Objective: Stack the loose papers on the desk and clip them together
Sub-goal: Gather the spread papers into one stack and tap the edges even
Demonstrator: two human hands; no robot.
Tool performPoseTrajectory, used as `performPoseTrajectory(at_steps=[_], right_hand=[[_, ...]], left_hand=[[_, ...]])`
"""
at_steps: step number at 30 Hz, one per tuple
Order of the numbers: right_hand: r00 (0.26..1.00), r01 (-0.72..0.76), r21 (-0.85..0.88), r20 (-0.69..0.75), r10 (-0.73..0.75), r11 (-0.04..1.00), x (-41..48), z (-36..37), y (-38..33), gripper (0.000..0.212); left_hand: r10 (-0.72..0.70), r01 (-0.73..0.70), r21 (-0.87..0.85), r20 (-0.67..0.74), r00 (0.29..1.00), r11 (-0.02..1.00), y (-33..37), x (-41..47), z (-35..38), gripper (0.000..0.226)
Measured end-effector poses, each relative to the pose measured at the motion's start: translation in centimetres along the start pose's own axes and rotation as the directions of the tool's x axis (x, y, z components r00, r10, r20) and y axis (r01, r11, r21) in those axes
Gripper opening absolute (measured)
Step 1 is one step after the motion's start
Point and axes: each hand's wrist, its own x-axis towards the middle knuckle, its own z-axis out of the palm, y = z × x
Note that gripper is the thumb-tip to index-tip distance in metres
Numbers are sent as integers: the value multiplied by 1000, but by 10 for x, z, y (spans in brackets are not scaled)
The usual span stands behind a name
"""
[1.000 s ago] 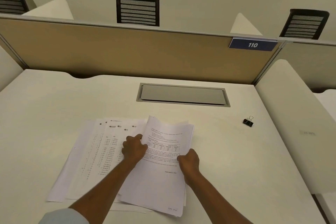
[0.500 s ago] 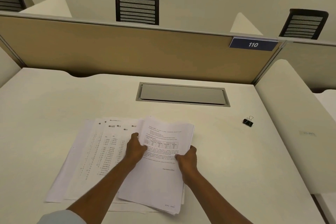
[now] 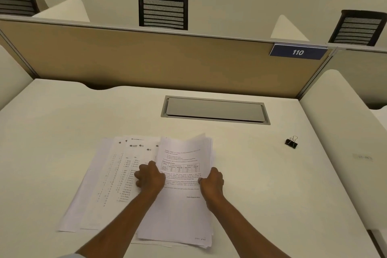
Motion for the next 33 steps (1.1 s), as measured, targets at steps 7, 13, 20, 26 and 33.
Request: performPoseTrajectory(at_steps=[7, 13, 20, 26, 33], right_hand=[[997, -67, -34, 27, 68, 997, -5, -1, -9, 28], [994, -67, 134, 91, 55, 989, -8, 0, -5, 33], [989, -60, 227, 143, 27, 972, -9, -4, -7, 37], [993, -43, 203, 120, 19, 978, -5, 0, -8, 53], [991, -132, 469, 86, 104, 873, -10, -11, -11, 76]], left_hand=[[-1, 1, 25, -8, 1000, 1000, 2, -1, -3, 38], [47, -42, -204, 19, 999, 978, -7, 9, -12, 28], [55, 10, -527, 107, 993, 850, -13, 15, -20, 63], [66, 81, -577, 229, 971, 813, -14, 20, -17, 73], [259, 97, -711, 376, 890, 697, -14, 19, -30, 46]])
